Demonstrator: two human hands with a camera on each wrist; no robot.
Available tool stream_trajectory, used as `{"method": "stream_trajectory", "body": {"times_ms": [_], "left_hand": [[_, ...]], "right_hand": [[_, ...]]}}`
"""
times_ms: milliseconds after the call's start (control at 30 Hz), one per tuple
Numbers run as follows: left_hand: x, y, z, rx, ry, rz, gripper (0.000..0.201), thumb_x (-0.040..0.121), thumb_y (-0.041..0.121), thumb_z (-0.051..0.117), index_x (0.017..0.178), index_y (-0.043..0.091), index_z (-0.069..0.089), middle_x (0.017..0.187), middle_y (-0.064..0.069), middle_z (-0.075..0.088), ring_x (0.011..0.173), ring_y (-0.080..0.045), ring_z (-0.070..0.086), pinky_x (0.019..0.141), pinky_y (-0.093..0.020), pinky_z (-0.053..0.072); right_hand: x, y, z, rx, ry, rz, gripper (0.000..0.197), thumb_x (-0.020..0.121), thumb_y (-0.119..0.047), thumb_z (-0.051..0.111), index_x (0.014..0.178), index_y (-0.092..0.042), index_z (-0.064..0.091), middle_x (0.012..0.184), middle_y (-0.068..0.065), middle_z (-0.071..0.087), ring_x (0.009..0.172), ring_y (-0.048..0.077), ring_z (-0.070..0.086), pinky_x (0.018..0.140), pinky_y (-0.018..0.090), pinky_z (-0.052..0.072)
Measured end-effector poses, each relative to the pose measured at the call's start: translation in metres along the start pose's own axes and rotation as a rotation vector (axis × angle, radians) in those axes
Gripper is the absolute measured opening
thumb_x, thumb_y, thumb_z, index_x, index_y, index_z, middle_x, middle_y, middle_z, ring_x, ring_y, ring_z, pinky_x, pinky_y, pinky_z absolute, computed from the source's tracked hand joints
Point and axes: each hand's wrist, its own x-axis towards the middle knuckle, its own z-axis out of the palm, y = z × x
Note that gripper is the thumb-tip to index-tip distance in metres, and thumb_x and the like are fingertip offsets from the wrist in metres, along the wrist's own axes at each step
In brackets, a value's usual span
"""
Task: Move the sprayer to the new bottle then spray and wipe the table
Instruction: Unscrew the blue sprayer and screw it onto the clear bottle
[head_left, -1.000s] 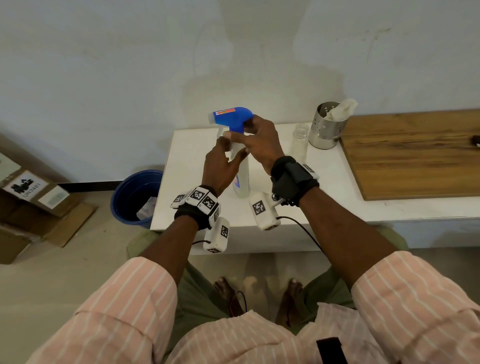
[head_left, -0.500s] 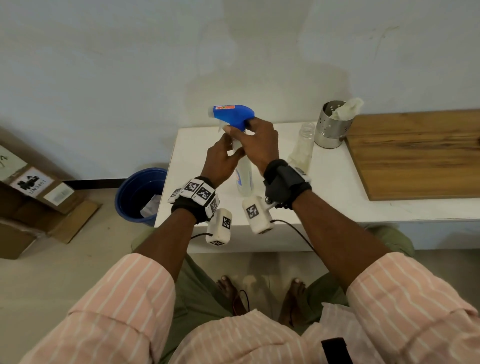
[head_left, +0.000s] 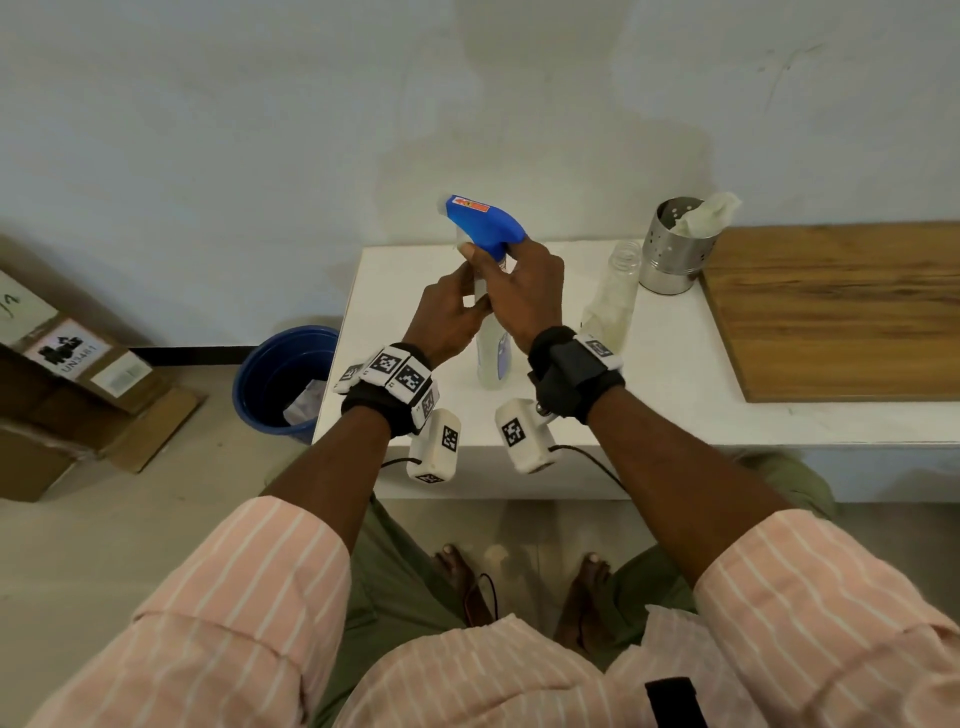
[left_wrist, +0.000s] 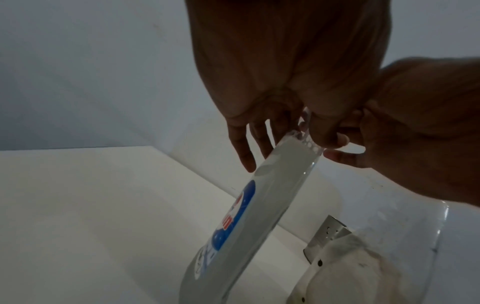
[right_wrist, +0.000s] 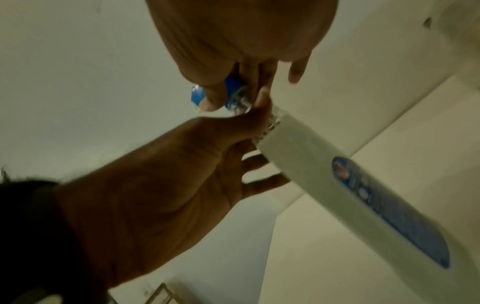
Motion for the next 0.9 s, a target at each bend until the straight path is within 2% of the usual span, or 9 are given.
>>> {"method": "stream_trajectory", "body": {"times_ms": [100,133,200,300,367,567,767,833,900], "left_hand": [[-0.003,0.003,0.003,-0.001,0.053,-0.008,0.041,0.094,0.010,0.052,0.136,0.006,0.048,0.131,-0.011,0.061,0.121,-0.024,0.058,0.094,-0.021,0.037],[-0.004,0.003,0.004,-0.005,0.062,-0.005,0.041,0.095,0.011,0.052,0.135,0.006,0.048,0.131,-0.011,0.061,0.121,-0.024,0.058,0.094,-0.021,0.038],[-0.005,0.003,0.004,-0.029,0.042,-0.011,0.041,0.095,0.016,0.054,0.134,0.008,0.048,0.130,-0.010,0.062,0.121,-0.024,0.058,0.096,-0.023,0.039],[-0.002,0.003,0.001,-0.093,-0.039,-0.042,0.043,0.093,0.026,0.057,0.133,0.012,0.048,0.131,-0.007,0.061,0.121,-0.023,0.058,0.102,-0.034,0.043],[-0.001,0.002,-0.002,-0.099,-0.075,-0.052,0.046,0.092,0.032,0.058,0.133,0.014,0.048,0.132,-0.006,0.060,0.121,-0.023,0.058,0.105,-0.040,0.044],[-0.004,0.005,0.004,-0.001,0.024,-0.021,0.038,0.095,0.019,0.053,0.131,0.008,0.050,0.126,-0.009,0.064,0.116,-0.023,0.060,0.092,-0.022,0.041],[-0.004,0.008,0.008,0.034,0.060,-0.028,0.038,0.096,0.017,0.051,0.133,0.005,0.049,0.128,-0.012,0.063,0.118,-0.025,0.060,0.090,-0.019,0.039],[-0.005,0.008,0.010,0.046,0.074,-0.050,0.037,0.096,0.015,0.052,0.131,0.003,0.050,0.127,-0.013,0.063,0.118,-0.025,0.059,0.088,-0.016,0.037],[-0.006,0.009,0.012,0.038,0.088,-0.037,0.037,0.095,0.014,0.054,0.130,0.003,0.051,0.126,-0.012,0.063,0.117,-0.025,0.059,0.089,-0.017,0.037]], "right_hand": [[-0.007,-0.002,0.008,-0.036,0.081,-0.038,0.037,0.086,-0.037,0.067,0.107,-0.007,0.067,0.088,0.011,0.071,0.080,0.022,0.062,0.088,0.033,0.050],[-0.007,-0.002,0.007,-0.008,0.053,-0.020,0.038,0.087,-0.036,0.067,0.111,-0.007,0.065,0.093,0.010,0.071,0.082,0.018,0.060,0.087,0.029,0.049],[0.000,0.000,-0.001,0.070,-0.054,0.043,0.043,0.087,-0.035,0.067,0.122,-0.011,0.061,0.108,0.006,0.069,0.092,0.011,0.058,0.088,0.019,0.042],[0.015,0.006,-0.014,0.092,-0.275,0.073,0.049,0.086,-0.040,0.067,0.128,-0.017,0.058,0.117,0.002,0.067,0.107,0.016,0.062,0.099,0.031,0.047],[0.019,0.007,-0.017,0.058,-0.324,0.059,0.049,0.086,-0.041,0.066,0.128,-0.017,0.058,0.116,0.005,0.068,0.108,0.020,0.063,0.101,0.037,0.048],[0.007,0.010,-0.008,-0.038,-0.110,-0.016,0.040,0.090,-0.035,0.063,0.120,-0.008,0.062,0.101,0.003,0.068,0.088,0.013,0.058,0.085,0.018,0.040],[-0.004,0.002,-0.005,-0.045,0.008,-0.031,0.040,0.088,-0.038,0.065,0.115,-0.009,0.064,0.099,0.008,0.071,0.086,0.016,0.061,0.092,0.030,0.049],[-0.007,0.001,-0.011,-0.143,0.005,-0.075,0.045,0.084,-0.043,0.068,0.113,-0.010,0.063,0.101,0.005,0.070,0.087,0.015,0.058,0.091,0.028,0.045],[-0.012,0.004,-0.019,-0.293,0.041,-0.131,0.053,0.082,-0.048,0.068,0.120,-0.013,0.059,0.112,0.003,0.067,0.101,0.017,0.058,0.094,0.026,0.036]]}}
